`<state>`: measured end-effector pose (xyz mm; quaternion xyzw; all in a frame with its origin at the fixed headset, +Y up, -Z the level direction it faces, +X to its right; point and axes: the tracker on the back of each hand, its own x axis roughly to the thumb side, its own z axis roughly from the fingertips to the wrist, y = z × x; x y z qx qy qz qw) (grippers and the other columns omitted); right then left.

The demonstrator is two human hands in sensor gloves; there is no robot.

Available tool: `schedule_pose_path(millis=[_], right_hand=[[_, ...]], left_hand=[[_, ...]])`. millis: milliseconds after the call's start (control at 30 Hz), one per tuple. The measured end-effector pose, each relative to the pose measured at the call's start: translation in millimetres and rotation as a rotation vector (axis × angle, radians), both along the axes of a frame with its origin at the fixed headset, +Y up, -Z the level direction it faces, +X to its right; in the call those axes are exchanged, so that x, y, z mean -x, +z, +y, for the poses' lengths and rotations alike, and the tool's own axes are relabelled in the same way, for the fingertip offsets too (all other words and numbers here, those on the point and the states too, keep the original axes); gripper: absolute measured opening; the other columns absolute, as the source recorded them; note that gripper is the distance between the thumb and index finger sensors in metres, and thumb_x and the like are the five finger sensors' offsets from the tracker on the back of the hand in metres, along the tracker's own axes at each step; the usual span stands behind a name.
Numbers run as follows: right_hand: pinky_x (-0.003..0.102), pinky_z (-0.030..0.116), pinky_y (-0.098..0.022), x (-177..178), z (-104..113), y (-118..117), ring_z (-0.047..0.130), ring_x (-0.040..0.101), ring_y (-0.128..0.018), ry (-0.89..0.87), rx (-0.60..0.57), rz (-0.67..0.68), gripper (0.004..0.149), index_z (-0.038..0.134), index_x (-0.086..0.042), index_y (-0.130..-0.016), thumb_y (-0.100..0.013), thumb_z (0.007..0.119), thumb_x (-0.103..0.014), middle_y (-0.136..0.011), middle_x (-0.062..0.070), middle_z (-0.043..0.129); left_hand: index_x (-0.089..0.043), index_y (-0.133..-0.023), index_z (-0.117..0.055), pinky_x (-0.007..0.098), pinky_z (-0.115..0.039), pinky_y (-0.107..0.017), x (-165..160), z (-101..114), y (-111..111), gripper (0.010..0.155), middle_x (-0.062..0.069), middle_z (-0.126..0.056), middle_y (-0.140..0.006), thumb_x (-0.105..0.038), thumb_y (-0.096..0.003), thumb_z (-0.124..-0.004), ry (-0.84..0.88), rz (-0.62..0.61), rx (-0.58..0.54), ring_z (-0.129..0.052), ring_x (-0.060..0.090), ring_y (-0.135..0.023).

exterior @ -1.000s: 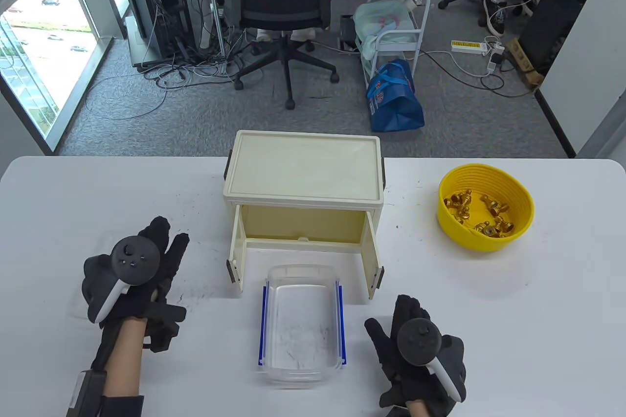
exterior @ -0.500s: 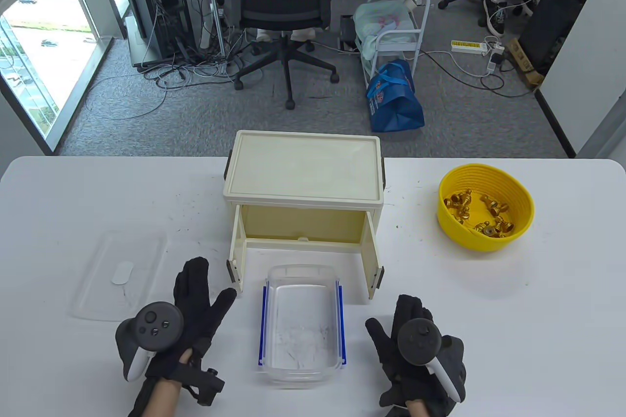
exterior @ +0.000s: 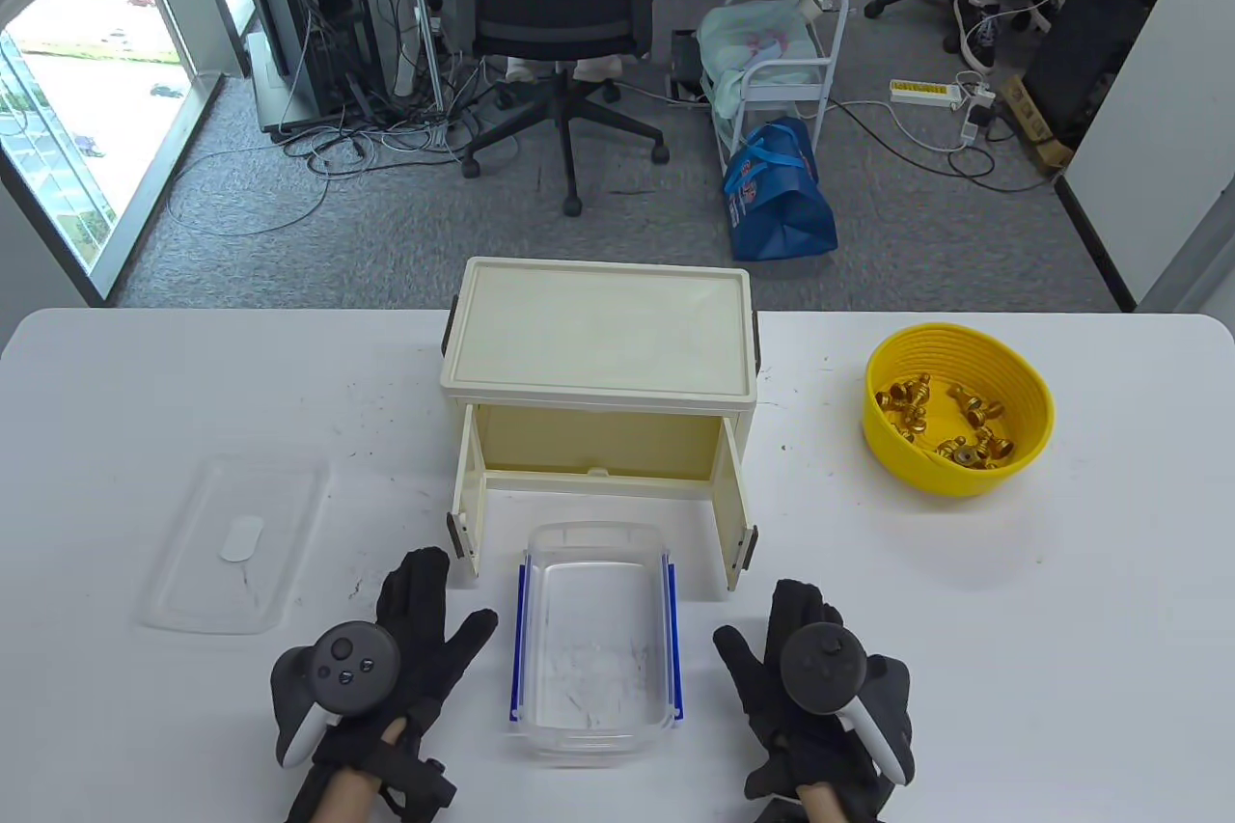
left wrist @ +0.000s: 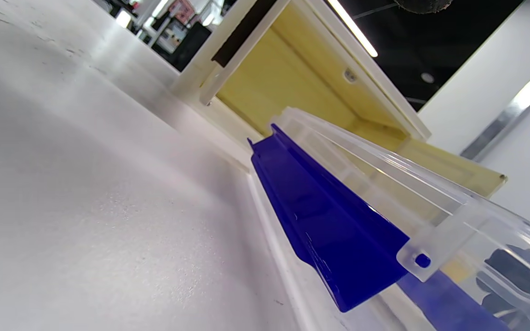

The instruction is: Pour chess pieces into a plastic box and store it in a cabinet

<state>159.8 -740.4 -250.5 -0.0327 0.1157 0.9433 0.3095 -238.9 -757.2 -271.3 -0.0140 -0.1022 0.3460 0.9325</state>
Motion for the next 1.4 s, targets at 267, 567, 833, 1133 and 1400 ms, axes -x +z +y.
schedule_pose_path(millis=[267, 567, 833, 1133, 1400], right_hand=[[0.068, 0.043, -0.071, -62.3, 38.1, -35.6, 0.037, 0.056, -0.106, -0.507, -0.045, -0.191, 0.081, 0.026, -0.007, -0.116, -0.062, 0.056, -0.058, -0.121, 0.025, 0.030], [0.055, 0.065, -0.062, -138.5, 22.2, -109.5, 0.069, 0.051, -0.089, -0.663, 0.155, -0.562, 0.085, 0.024, 0.005, -0.113, -0.064, 0.054, -0.058, -0.110, 0.032, 0.055], [0.041, 0.077, -0.049, -179.7, -11.4, -148.1, 0.089, 0.037, -0.068, -0.723, 0.269, -0.722, 0.091, 0.014, 0.014, -0.107, -0.067, 0.051, -0.059, -0.095, 0.027, 0.074], [0.034, 0.080, -0.042, -199.3, -25.9, -172.3, 0.094, 0.029, -0.057, -0.793, 0.275, -0.810, 0.074, 0.022, 0.015, -0.106, -0.072, 0.049, -0.045, -0.083, 0.028, 0.081], [0.033, 0.080, -0.042, -198.1, -22.8, -171.4, 0.095, 0.029, -0.055, -0.795, 0.242, -0.811, 0.066, 0.025, 0.016, -0.105, -0.072, 0.050, -0.035, -0.081, 0.030, 0.081]], left_hand=[[-0.001, -0.126, -0.024, 0.075, -0.045, -0.072, 0.2, -2.7, 0.5, 0.091, 0.034, -0.028, -0.126, -0.064, -0.0663, -0.052, -0.013, -0.016, 0.006, -0.031, 0.063, -0.109], [-0.002, -0.126, -0.024, 0.075, -0.045, -0.073, 1.6, -2.1, -0.3, 0.090, 0.034, -0.029, -0.127, -0.064, -0.0663, -0.052, -0.030, -0.015, -0.001, -0.031, 0.062, -0.110], [-0.002, -0.126, -0.024, 0.074, -0.045, -0.073, 1.1, -2.4, -3.7, 0.090, 0.033, -0.029, -0.127, -0.064, -0.0666, -0.051, -0.079, -0.017, 0.000, -0.031, 0.062, -0.110], [-0.002, -0.126, -0.024, 0.074, -0.045, -0.073, 1.0, -3.3, -5.3, 0.090, 0.033, -0.029, -0.127, -0.064, -0.0666, -0.051, -0.130, -0.008, 0.001, -0.031, 0.062, -0.110], [-0.002, -0.126, -0.025, 0.074, -0.046, -0.073, 2.4, -5.6, -6.3, 0.090, 0.033, -0.029, -0.127, -0.063, -0.0667, -0.052, -0.134, -0.002, 0.011, -0.031, 0.062, -0.110]])
